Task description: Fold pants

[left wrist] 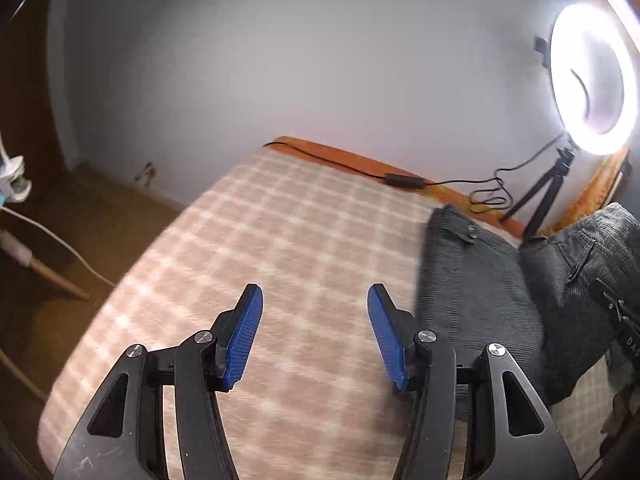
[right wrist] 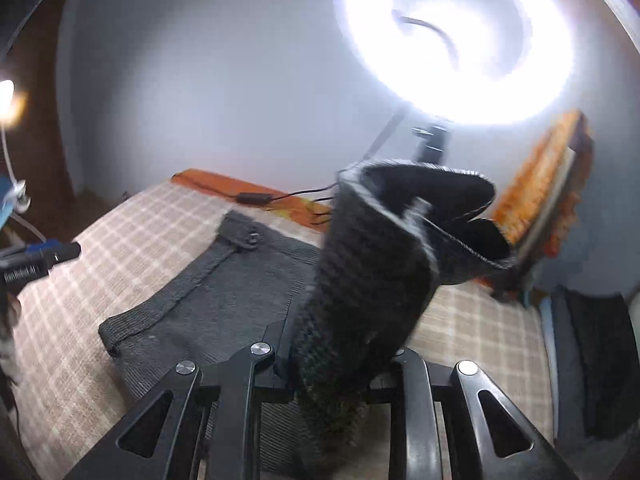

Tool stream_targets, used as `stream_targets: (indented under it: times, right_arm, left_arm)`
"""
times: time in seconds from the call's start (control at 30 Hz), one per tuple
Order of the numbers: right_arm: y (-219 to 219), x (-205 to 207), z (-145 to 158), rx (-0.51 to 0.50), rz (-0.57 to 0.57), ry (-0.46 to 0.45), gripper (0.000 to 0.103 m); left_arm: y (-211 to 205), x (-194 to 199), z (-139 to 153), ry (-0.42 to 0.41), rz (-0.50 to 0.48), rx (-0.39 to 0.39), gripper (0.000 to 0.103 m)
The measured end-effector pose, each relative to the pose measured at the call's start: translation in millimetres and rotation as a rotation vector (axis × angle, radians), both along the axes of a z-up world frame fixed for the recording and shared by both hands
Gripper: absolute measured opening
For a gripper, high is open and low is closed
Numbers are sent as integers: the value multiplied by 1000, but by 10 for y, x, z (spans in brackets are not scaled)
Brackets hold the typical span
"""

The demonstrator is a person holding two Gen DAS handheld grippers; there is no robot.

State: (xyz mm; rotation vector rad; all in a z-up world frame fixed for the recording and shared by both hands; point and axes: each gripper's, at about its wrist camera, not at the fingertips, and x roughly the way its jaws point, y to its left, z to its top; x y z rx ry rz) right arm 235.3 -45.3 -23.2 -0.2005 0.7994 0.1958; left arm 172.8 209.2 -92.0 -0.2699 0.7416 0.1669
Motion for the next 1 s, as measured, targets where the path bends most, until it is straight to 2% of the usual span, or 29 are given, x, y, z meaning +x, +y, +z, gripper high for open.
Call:
stream_targets:
  times: [0.13, 0.4, 0.5, 0.6, 0.7, 0.77, 0.8, 0.87, 0.93, 1.0]
  right_arm:
    - [480, 98, -160, -93, 82, 17, 21]
    - [1478, 78, -822, -369, 320, 108, 21]
    - [1660, -25, -972, -456, 365, 89, 25]
    - [1690, -58, -999, -461, 379, 76, 32]
    - [1683, -121, -910, -397, 404, 65, 35]
    - [1590, -159, -798, -291, 430, 87, 38]
    - [1482, -165, -714, -184, 445, 107, 42]
    - [1331, -201, -578, -42, 459, 130, 47]
    - [1067, -225, -427, 181, 478, 172, 54]
    - [854, -242, -342, 342, 471, 190, 59]
  left_arm:
    - [233, -120, 3, 0, 40, -2, 54]
    - [419, -149, 32, -12, 73, -28, 54]
    - [378, -127, 21, -10, 58, -22, 54]
    - [315, -112, 8, -5, 40, -2, 54]
    - [275, -113, 11, -2, 30, -1, 54]
    - [245, -122, 19, 0, 14, -10, 54]
    - [229, -130, 25, 0, 10, -11, 54]
    - [172, -150, 38, -1, -11, -13, 54]
    - [118, -156, 38, 9, -31, -24, 62]
    - [70, -176, 37, 14, -39, -50, 62]
